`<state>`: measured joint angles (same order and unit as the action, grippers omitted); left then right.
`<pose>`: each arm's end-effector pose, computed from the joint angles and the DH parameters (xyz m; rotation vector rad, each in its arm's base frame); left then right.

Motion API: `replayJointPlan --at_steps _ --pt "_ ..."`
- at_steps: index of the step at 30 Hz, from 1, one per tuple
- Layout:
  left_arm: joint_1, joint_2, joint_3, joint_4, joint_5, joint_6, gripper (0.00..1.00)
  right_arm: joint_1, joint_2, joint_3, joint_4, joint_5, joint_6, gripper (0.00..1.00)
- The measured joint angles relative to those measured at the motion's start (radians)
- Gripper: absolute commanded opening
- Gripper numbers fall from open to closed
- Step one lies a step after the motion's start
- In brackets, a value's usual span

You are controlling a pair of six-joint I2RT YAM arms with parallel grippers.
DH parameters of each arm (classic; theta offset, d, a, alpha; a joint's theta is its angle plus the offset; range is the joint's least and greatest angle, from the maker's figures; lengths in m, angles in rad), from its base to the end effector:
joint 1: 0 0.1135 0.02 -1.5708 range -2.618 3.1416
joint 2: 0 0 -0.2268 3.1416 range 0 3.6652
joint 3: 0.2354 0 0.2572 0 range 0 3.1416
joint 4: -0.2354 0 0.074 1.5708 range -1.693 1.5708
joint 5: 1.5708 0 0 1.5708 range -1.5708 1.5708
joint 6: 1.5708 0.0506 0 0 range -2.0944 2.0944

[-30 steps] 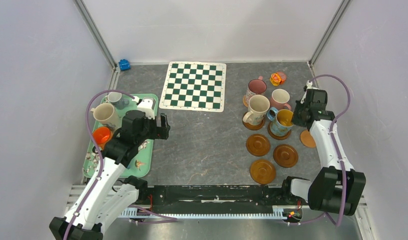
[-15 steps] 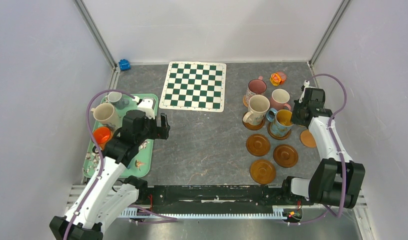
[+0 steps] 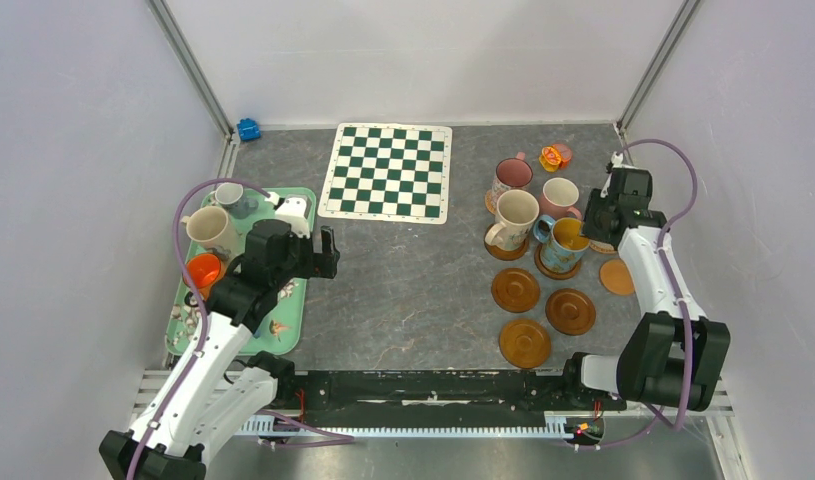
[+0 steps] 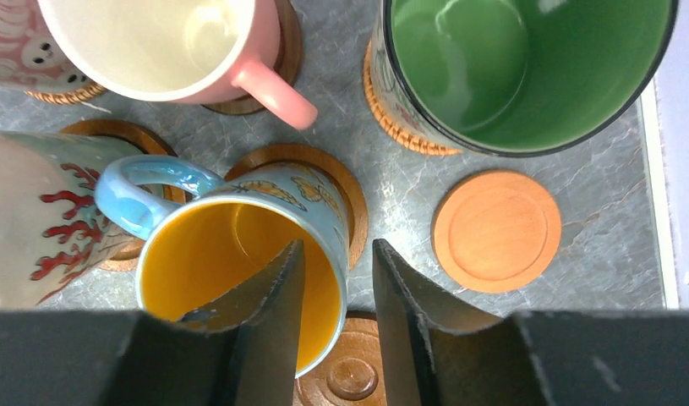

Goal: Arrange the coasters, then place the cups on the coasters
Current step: Place the cup on the coaster.

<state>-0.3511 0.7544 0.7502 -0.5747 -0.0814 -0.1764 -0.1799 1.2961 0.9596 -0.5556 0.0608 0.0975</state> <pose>0.1979 -0.0681 0.2597 0.1407 2.1510 -0.2193 0.2873 -0.0554 0.2089 0.3668 2.4364 -0.1107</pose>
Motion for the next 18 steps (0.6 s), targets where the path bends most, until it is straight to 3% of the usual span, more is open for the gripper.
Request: replayJointPlan --at_steps 9,18 --pt "0.0 0.007 0.001 -0.008 -0.055 -0.011 1.0 0.038 -0.007 0.101 -0.026 -0.044 0.025 0.53" --pt "-0.003 0.043 0.077 -0.055 -0.308 -0.083 1.0 0.443 -0.129 0.116 -0.06 -0.002 0.089 0.74"
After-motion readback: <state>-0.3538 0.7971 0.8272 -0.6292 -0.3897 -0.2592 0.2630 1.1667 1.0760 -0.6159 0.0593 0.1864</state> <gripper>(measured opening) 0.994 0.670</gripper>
